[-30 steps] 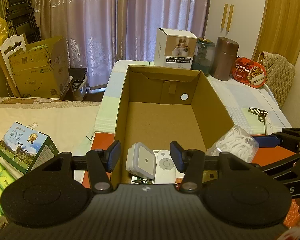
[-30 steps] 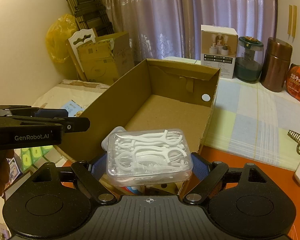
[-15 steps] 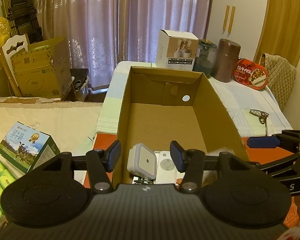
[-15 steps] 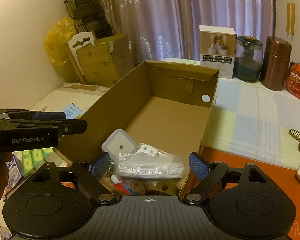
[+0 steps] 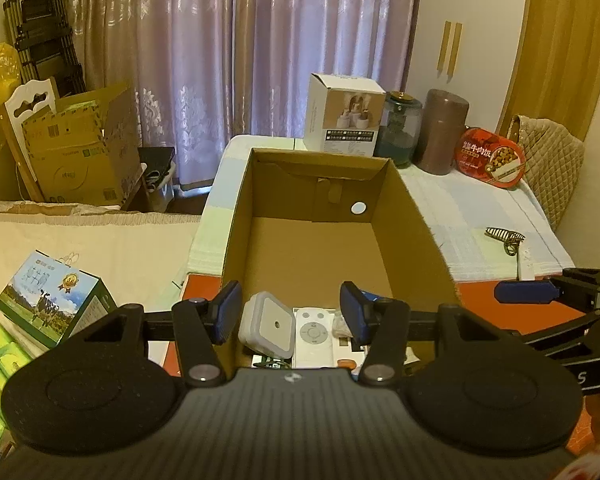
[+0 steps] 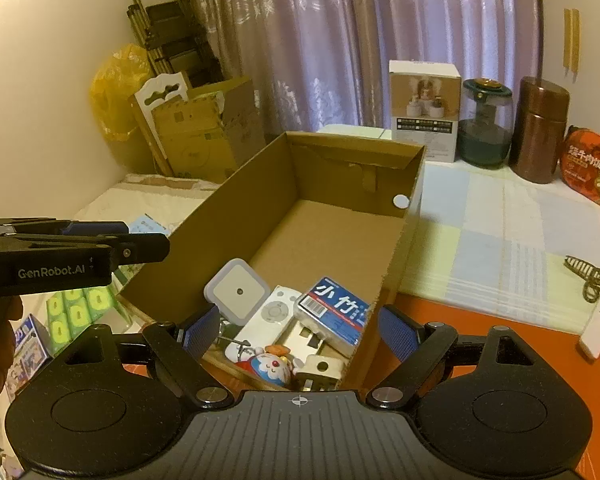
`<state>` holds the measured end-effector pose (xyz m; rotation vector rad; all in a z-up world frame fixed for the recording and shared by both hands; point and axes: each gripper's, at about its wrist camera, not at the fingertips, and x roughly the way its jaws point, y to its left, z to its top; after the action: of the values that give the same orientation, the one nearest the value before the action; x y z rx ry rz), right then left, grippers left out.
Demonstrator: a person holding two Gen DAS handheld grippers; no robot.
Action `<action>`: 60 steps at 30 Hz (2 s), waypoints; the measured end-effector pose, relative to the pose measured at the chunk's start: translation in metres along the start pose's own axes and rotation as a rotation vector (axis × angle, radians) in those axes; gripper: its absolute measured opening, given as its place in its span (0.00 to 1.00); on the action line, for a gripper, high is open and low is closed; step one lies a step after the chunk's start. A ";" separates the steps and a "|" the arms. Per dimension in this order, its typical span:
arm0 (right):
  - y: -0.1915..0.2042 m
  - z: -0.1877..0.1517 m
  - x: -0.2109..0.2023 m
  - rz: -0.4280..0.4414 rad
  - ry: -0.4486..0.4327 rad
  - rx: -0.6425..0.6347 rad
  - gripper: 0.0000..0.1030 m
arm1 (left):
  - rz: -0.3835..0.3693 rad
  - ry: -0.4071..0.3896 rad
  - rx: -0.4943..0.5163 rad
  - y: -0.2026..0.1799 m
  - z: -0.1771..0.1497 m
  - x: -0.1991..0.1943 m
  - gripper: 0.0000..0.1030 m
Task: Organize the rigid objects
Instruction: 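Lower the floss pick box into the box and open the right tool, then withdraw both open tools from the box back over the mat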
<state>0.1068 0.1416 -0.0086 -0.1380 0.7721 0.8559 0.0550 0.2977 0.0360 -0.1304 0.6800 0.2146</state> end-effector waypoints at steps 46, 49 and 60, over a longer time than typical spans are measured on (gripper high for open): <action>-0.218 -0.083 -0.199 -0.405 -0.117 0.364 0.81 | -0.259 -0.005 0.152 -0.226 0.003 0.012 0.61; -0.227 -0.083 -0.195 -0.415 -0.120 0.375 0.81 | -0.256 -0.003 0.154 -0.235 0.004 0.022 0.61; -0.264 -0.079 -0.157 -0.437 -0.123 0.432 0.81 | -0.249 0.020 0.125 -0.253 0.013 0.078 0.64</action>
<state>0.1902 -0.1640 -0.0109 0.1271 0.7576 0.2698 0.1822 0.0662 0.0087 -0.0965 0.6890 -0.0680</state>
